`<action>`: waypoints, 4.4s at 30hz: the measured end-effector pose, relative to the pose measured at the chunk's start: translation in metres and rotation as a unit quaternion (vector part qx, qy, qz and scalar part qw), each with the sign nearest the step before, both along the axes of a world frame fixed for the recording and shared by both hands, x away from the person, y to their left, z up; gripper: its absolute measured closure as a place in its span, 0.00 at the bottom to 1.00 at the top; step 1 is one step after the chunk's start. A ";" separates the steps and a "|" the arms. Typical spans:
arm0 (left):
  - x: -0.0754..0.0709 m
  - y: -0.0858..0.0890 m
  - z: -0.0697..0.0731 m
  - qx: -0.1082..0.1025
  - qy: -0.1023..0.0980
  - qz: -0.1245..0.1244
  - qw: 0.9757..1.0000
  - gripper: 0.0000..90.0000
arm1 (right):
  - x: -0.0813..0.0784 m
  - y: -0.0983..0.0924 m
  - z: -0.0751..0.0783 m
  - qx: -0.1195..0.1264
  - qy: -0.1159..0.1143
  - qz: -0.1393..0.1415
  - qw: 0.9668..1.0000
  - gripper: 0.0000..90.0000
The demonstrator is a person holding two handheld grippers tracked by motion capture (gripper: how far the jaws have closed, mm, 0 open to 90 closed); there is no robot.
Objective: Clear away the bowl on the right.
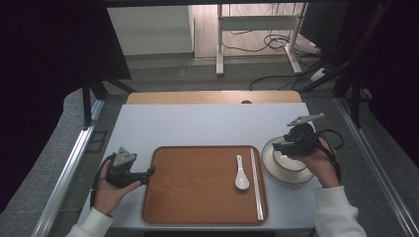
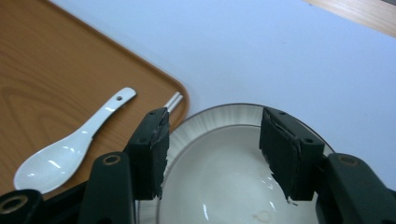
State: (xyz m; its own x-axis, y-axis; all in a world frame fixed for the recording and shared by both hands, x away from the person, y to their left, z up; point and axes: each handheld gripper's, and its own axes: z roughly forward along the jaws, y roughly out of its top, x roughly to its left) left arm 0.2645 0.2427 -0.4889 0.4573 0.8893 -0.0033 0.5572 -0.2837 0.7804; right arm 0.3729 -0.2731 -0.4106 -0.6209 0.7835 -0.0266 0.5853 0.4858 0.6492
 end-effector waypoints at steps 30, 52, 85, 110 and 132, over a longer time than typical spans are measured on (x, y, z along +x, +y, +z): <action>0.002 -0.005 0.000 0.003 0.003 -0.008 1.000 0.18 | 0.023 -0.058 -0.020 -0.066 0.055 -0.116 0.990 0.43; 0.002 -0.005 -0.001 0.008 0.004 -0.007 1.000 0.18 | 0.033 -0.054 -0.054 -0.077 0.138 -0.114 0.981 0.73; 0.003 -0.003 -0.002 0.005 0.007 -0.006 1.000 0.18 | 0.027 -0.054 -0.032 -0.008 0.123 -0.097 0.988 0.92; 0.004 -0.006 -0.004 0.012 0.014 -0.009 1.000 0.18 | 0.007 -0.018 0.006 0.026 0.063 -0.025 0.997 0.91; 0.004 -0.008 -0.005 0.013 0.015 -0.013 1.000 0.18 | -0.005 0.066 0.011 0.019 0.053 0.090 0.994 0.91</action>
